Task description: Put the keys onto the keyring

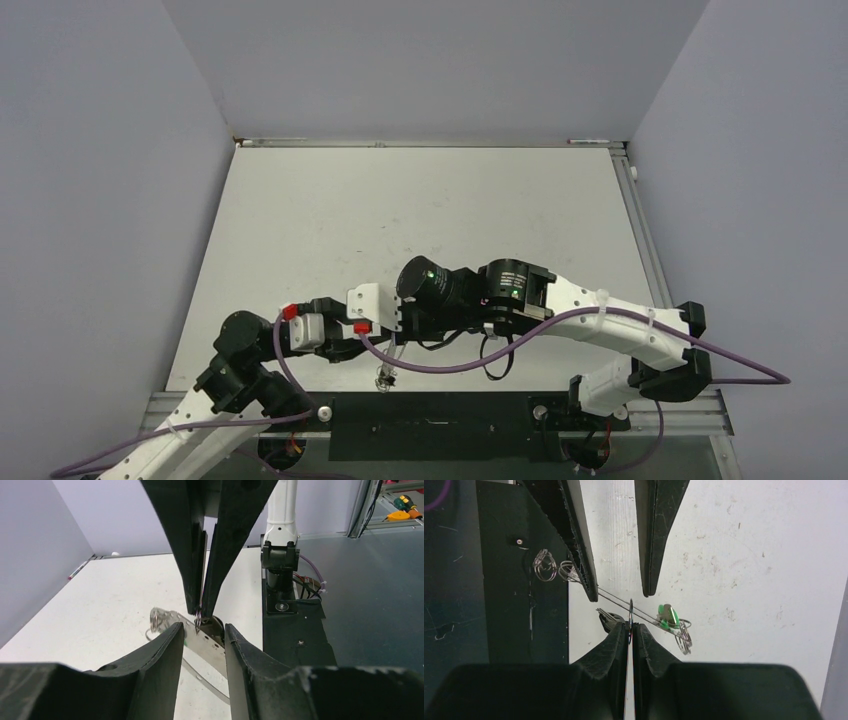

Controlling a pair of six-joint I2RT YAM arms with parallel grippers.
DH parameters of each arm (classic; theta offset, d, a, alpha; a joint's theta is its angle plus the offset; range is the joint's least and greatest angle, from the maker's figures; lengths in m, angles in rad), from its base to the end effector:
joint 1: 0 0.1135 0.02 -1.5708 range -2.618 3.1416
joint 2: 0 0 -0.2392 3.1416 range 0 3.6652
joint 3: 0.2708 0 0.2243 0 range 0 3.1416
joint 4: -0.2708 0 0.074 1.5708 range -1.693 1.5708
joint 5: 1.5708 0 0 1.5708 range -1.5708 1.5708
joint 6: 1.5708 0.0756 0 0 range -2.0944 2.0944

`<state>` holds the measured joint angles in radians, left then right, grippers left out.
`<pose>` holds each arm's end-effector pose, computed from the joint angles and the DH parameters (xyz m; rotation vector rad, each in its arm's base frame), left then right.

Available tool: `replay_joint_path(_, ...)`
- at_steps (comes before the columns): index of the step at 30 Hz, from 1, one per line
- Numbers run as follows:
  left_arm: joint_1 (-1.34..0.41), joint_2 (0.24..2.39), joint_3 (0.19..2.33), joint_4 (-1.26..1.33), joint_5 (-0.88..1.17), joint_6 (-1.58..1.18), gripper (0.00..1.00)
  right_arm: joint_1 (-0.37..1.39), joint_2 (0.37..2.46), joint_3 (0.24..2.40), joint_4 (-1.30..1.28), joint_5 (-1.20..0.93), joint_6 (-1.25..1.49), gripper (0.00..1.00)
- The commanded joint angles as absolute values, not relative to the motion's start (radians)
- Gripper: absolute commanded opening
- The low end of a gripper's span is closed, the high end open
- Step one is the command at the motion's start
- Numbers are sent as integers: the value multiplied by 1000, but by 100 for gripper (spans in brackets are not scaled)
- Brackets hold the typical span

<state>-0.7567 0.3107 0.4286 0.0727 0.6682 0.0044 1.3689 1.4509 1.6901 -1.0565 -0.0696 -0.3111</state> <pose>0.0629 -0.1238 0.2969 1.0618 1.0763 -1.0701 0.0529 0.2846 0.3515 -1.8585 1.6203 0.5663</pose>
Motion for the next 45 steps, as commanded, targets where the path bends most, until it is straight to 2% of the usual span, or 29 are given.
replay_joint_path(1, -745, 308, 426, 147, 715, -23, 32, 1366, 1473, 1742, -1050, -73, -322, 5)
replay_joint_path(5, -745, 327, 426, 151, 734, -34, 32, 1366, 1477, 1757, -1054, -73, -324, 5)
replay_joint_path(10, -744, 331, 425, 143, 712, -28, 25, 1365, 1478, 1776, -1061, -81, -324, 5)
replay_joint_path(29, -726, 333, 430, 166, 715, -47, 17, 1368, 1521, 1819, -1080, -119, -328, 5)
replay_joint_path(31, -723, 333, 430, 166, 717, -48, 13, 1367, 1527, 1823, -1081, -120, -330, 5)
replay_joint_path(33, -724, 334, 430, 166, 717, -48, 2, 1369, 1530, 1829, -1079, -125, -331, 5)
replay_joint_path(34, -724, 333, 431, 162, 716, -46, 0, 1370, 1530, 1832, -1077, -127, -332, 5)
replay_joint_path(45, -716, 305, 460, 99, 663, -41, 0, 1371, 1494, 1822, -1035, -108, -332, 5)
